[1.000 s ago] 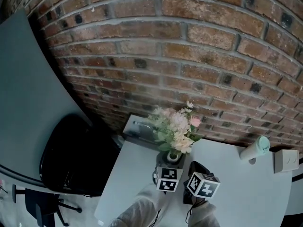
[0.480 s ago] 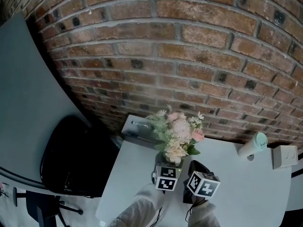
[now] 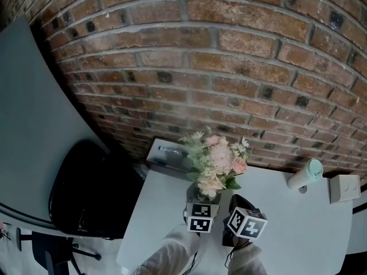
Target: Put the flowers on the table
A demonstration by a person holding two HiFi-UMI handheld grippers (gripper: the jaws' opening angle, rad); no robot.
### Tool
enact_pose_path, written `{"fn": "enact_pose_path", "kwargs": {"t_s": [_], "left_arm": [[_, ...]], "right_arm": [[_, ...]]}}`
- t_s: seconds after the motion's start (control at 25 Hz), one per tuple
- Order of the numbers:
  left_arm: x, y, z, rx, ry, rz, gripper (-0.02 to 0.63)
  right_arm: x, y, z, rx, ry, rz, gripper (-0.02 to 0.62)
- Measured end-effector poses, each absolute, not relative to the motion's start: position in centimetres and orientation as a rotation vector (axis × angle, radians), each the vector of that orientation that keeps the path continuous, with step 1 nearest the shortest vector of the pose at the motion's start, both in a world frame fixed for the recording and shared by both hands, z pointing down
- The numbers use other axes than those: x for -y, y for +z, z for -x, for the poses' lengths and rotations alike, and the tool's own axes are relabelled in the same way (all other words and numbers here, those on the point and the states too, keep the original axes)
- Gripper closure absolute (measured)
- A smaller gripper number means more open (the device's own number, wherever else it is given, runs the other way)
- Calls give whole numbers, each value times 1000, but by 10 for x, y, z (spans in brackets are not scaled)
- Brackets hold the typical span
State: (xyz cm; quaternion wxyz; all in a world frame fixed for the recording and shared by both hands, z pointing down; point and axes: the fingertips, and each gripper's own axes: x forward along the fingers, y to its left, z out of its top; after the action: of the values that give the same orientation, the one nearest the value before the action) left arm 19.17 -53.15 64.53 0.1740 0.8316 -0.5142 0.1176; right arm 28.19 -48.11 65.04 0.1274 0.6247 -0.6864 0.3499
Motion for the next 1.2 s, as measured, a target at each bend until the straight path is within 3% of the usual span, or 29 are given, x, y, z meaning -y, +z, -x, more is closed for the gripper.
{"fn": "enact_pose_path", "kwargs": {"t_s": [0.84, 0.88, 1.0, 1.2], "left_arm": [[467, 613, -165, 1421, 371, -2366, 341], [460, 613, -164, 1404, 379, -2355, 353], [440, 604, -157, 1401, 402, -2348, 482], [412, 585, -150, 1366, 402, -2376, 539]], "right_arm": [[431, 614, -269, 1956, 1033, -1919, 572], [427, 612, -267, 1954, 1034, -1920, 572], [411, 603, -259, 1950, 1031, -1920, 572], [388, 583, -244, 1963, 997, -1932, 571]]}}
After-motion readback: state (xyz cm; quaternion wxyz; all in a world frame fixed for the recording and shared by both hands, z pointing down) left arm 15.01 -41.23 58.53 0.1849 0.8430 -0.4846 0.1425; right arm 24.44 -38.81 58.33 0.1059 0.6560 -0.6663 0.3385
